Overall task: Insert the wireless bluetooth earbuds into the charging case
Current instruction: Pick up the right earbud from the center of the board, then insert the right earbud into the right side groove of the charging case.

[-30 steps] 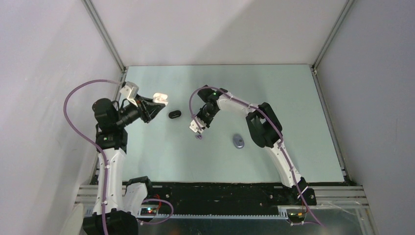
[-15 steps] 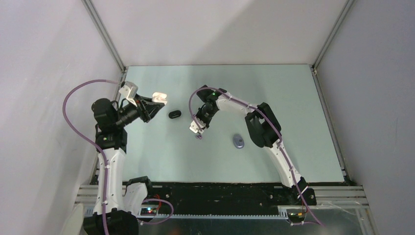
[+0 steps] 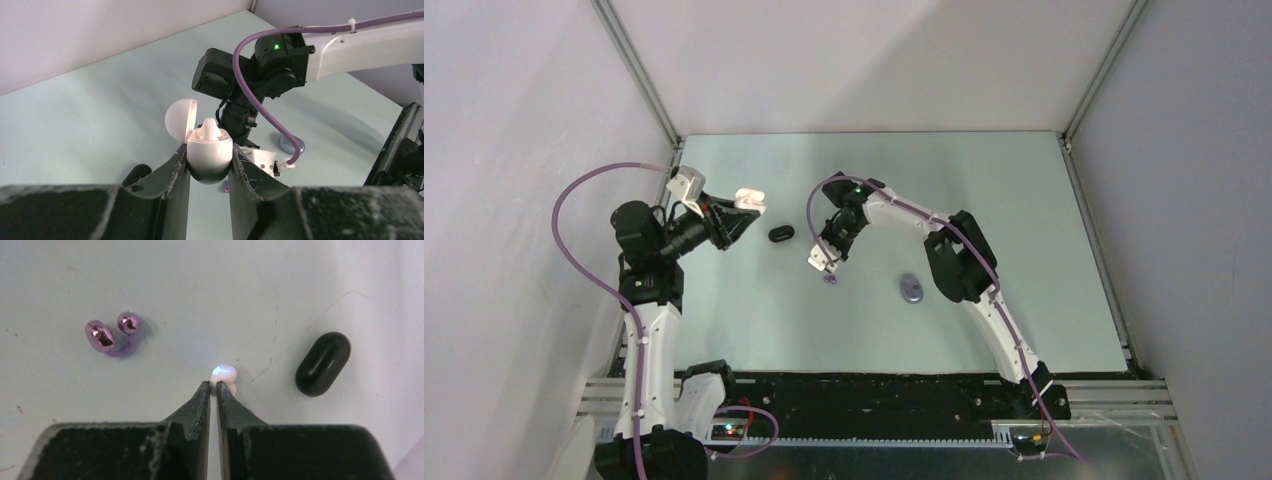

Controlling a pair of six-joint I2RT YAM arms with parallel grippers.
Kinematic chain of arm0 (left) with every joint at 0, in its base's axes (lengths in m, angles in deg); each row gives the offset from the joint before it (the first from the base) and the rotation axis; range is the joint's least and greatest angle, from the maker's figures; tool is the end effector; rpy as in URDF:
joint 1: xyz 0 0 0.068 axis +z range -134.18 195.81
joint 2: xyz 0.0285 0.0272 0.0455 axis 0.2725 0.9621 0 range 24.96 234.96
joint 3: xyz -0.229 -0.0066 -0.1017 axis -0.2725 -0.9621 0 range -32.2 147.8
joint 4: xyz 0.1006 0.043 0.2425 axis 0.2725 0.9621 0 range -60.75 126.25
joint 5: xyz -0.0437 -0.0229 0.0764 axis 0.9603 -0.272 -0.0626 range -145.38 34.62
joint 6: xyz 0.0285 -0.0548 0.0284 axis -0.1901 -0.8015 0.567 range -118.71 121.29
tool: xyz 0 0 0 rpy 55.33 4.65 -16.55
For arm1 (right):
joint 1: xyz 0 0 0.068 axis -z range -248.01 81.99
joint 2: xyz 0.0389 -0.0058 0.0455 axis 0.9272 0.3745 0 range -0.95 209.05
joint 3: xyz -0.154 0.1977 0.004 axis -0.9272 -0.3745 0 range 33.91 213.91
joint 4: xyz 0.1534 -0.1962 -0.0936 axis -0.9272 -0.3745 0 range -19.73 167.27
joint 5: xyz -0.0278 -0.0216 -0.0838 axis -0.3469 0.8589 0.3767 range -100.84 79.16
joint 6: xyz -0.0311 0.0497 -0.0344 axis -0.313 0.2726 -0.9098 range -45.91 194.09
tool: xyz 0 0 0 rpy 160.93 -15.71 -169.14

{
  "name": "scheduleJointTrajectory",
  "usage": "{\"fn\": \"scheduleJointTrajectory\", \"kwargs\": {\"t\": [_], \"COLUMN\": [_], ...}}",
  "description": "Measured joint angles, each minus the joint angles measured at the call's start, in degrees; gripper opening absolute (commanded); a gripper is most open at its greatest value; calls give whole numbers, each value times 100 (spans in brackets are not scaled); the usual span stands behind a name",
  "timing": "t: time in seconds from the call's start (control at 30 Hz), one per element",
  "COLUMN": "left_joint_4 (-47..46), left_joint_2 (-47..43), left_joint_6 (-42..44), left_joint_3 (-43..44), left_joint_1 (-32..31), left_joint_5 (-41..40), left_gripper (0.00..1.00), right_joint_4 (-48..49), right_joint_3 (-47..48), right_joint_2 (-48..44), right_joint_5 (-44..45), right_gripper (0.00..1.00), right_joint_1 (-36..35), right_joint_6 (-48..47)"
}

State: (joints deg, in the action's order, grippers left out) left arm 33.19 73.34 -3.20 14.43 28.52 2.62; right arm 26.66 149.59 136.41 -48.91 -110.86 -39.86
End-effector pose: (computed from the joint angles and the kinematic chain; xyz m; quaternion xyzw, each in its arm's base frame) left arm 0.2189 0.0019 0.3359 0.2248 0.6897 -0.3164 0.6112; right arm 0.3342 0.3561 0.1288 -0.9251 0.1386 0.1776 0.3057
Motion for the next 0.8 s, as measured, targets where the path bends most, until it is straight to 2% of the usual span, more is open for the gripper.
{"fn": "scheduleJointTrajectory", "kwargs": {"t": [0.13, 0.27, 0.53, 0.67, 0.8], "left_joint_4": [-9, -83, -640, -946, -1130], "left_joint_2": [-2, -4, -7, 92, 367], "left_joint_6": [-2, -20, -107, -94, 57], "left_joint_3": [0, -2, -238, -433, -463], "left_joint_1": [2, 2, 7, 0, -133], "left_joint_5": [0, 0, 63, 236, 560], "left_gripper": [0, 0, 0, 0, 0], "right_joint_4": [-328, -728, -1370, -1576, -1714], "right_joint_3": [234, 210, -203, -136, 197], "right_joint_2": [-9, -127, -1244, -1768, -1869], "right_joint_5": [-63, -79, -282, -815, -1425], "right_gripper": [4, 0, 0, 0, 0], "right_joint_1": [-61, -96, -17, 223, 584], "right_joint_6": [304, 1167, 4113, 5812, 7200]}}
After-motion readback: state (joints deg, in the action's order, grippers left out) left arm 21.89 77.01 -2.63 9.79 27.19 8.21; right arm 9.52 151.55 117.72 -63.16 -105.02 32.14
